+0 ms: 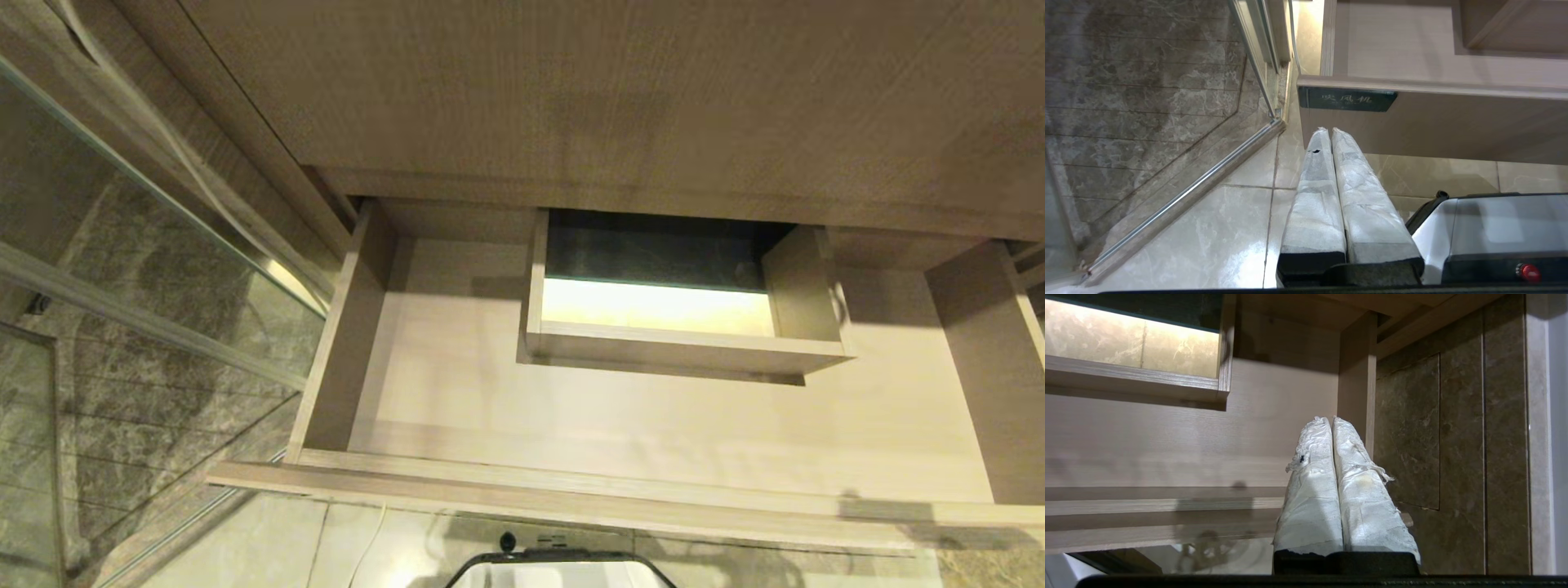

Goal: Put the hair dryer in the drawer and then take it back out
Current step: Close the drawer

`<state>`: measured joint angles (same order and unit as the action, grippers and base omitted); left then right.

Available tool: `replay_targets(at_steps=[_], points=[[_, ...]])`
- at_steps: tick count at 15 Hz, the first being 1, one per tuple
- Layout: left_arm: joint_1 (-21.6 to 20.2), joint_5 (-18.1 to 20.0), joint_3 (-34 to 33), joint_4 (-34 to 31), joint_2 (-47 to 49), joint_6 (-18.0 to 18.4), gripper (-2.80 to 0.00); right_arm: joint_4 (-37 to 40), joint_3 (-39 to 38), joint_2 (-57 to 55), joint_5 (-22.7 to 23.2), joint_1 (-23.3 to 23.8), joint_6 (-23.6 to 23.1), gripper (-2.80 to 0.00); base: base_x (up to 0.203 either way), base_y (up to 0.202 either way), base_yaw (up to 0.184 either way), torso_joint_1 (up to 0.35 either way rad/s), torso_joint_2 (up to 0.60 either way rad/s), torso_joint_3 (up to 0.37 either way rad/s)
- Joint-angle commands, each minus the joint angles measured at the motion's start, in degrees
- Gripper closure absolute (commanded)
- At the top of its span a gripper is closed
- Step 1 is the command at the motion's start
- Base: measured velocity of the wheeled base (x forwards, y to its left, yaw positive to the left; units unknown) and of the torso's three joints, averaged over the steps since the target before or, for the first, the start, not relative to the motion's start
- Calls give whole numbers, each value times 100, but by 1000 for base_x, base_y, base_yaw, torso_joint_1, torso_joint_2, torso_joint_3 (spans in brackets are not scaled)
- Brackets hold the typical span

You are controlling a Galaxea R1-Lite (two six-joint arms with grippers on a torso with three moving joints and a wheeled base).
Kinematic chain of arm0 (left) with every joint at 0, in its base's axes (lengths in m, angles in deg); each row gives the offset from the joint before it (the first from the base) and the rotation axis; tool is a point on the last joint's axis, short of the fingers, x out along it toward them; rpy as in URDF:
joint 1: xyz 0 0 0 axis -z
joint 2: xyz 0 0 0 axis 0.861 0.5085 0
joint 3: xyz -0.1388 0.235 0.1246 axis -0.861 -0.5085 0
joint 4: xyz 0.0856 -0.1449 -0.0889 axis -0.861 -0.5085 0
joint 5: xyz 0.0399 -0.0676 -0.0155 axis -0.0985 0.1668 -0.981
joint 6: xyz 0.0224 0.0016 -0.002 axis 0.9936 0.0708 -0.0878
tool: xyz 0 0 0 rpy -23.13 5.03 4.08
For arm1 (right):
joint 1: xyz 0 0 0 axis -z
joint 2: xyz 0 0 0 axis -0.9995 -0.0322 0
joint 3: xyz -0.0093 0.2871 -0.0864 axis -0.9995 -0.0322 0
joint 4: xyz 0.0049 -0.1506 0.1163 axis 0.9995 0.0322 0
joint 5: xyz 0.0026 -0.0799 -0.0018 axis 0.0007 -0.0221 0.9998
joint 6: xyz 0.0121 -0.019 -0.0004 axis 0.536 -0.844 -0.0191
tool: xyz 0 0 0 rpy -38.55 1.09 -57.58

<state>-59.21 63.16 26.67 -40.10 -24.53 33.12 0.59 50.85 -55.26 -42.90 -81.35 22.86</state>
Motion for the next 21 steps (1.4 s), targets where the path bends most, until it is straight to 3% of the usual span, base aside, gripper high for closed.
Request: replay_targets(at_steps=[1,4,11,14,18,21], points=[[-4,0,-3,7,0,0,0,49,7,-15,35,-1,-7,0,0,0,0,66,232,232],[-4,0,0,7,0,0,0,128,46,-23,315,5,-9,0,3,1,-27,99,134,172],[-13,0,0,7,0,0,0,401,54,-20,263,17,-113,0,1,8,-183,49,24,65],[-4,0,-1,7,0,0,0,1319,16,-8,214,43,-112,0,-1,0,-29,1,1,14],[-4,0,-9,7,0,0,0,3922,82,-401,101,-48,-86,0,0,0,0,0,0,0],[-10,0,-9,7,0,0,0,4116,69,-1004,153,-104,-78,0,0,0,0,0,0,0]])
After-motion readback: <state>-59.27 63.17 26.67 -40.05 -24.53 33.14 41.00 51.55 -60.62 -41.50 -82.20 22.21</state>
